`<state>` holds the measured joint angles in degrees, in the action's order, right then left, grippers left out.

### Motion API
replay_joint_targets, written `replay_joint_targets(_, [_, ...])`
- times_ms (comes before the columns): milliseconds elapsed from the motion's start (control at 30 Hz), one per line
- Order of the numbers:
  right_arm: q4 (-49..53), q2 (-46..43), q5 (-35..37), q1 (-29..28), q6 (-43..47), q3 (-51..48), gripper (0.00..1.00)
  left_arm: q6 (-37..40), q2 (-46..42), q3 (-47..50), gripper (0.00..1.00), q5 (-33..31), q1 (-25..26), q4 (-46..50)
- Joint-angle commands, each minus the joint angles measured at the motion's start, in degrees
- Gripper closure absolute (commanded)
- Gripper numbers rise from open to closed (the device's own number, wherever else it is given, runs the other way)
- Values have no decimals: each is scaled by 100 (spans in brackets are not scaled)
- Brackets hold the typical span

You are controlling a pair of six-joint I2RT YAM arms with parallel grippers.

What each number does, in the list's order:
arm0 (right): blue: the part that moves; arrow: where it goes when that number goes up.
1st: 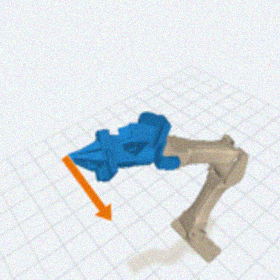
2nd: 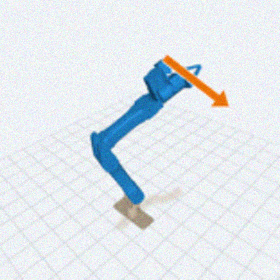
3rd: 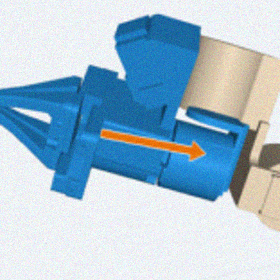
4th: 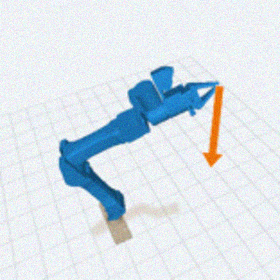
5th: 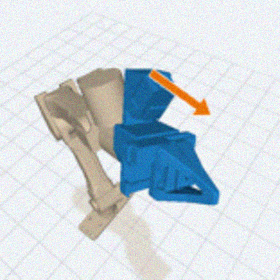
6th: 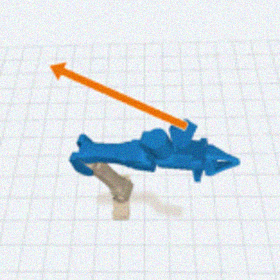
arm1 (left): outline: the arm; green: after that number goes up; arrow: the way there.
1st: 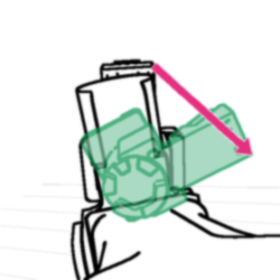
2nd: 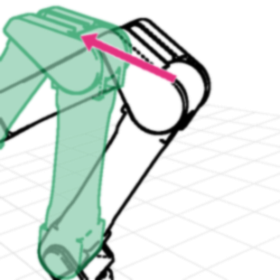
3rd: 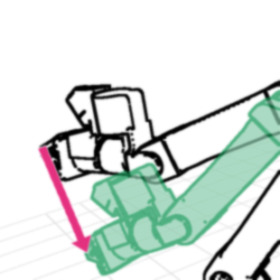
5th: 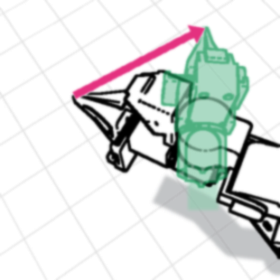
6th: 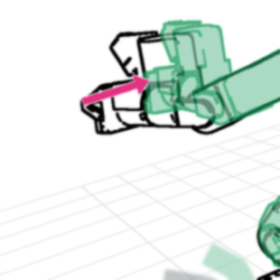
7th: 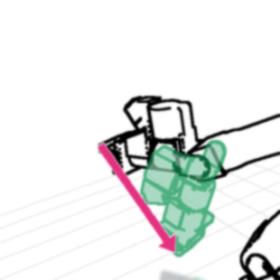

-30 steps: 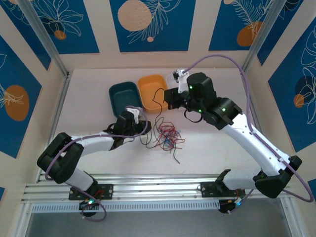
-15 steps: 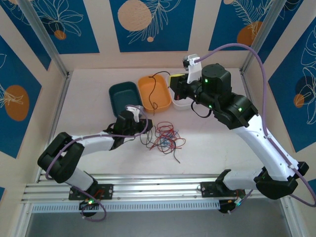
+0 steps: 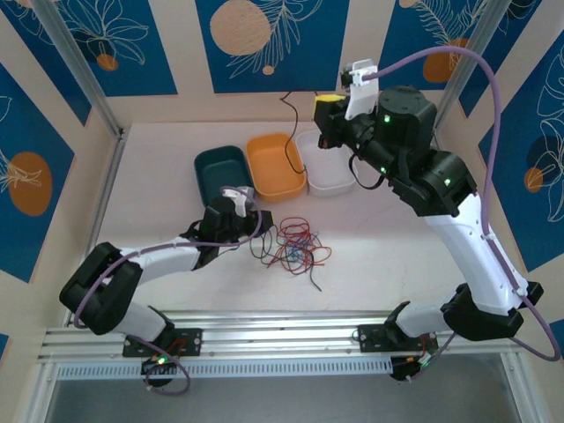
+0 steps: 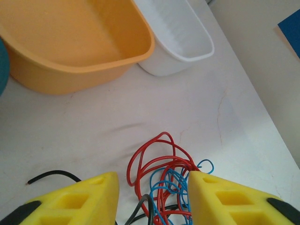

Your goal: Untangle the cables

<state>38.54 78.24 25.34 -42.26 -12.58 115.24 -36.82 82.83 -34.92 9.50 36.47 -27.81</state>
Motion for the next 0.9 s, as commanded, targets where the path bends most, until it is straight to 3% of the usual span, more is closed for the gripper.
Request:
replay_joint_targets(0, [4, 181, 254, 80, 371, 458, 100, 111, -189, 57, 50, -148, 45, 102])
replay_joint_targets(367, [-423, 1076, 230, 782, 717, 1057, 100, 397, -822, 114, 30, -400, 45, 606])
replay_joint_targets(633, [44, 1857, 22, 1587, 285, 1514, 100, 623, -1375, 224, 0, -729, 50, 1112])
replay_joint_targets(867, [184, 2181, 27, 2120, 5, 1138, 100, 781, -1651, 244, 0, -988, 45, 1477])
